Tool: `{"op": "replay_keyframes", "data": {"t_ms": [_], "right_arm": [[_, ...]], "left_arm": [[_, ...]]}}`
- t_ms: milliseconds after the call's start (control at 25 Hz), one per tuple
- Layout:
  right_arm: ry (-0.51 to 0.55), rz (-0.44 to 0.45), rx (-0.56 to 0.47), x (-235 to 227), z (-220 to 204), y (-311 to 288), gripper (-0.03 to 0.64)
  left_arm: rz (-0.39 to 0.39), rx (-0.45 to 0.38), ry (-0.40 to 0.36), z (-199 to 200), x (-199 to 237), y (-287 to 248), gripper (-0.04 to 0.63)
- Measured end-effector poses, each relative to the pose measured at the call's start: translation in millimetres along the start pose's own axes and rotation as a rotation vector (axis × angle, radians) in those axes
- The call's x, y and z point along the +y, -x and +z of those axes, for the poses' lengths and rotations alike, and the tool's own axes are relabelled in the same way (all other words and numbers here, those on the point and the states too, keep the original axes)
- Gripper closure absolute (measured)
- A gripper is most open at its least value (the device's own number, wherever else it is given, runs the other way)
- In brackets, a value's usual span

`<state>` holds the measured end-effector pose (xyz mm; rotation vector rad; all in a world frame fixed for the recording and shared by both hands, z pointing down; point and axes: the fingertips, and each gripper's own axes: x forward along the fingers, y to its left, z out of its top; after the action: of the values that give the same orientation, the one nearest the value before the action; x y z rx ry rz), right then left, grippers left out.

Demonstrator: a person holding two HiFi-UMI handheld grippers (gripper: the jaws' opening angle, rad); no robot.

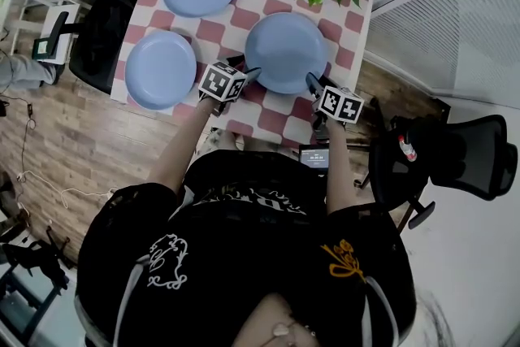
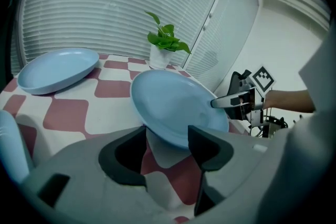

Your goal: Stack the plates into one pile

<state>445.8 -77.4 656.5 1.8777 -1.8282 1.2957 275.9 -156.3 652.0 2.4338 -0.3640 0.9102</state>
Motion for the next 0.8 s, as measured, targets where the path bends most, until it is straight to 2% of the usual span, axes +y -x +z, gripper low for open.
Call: {"op": "replay_keyframes", "data": {"t_ms": [200,440,600,800], "right_arm": [[0.034,-0.031,0.009,6.5,-1.8,10.8,0.469],[0.042,-0.003,-0.061,34.2,11.5,32.7,0.474],[0.087,-0.001,-0.076,63.5,18.6,42.9,0.479],[0.127,0.059,-0.068,112.0,16.2,39.1,0.48]], "left_arm": [[0.033,-0.007,-0.026,-2.9,-4.4,7.3,0.348],[0.048,-0.087,-0.022,2.0,-11.6,38.0,0.348],[0.075,-0.135,-0.025,2.1,-11.7,69.7,0.348],[0.14,-0.185,0.001,-10.6,0.3,120.5,0.35]]}}
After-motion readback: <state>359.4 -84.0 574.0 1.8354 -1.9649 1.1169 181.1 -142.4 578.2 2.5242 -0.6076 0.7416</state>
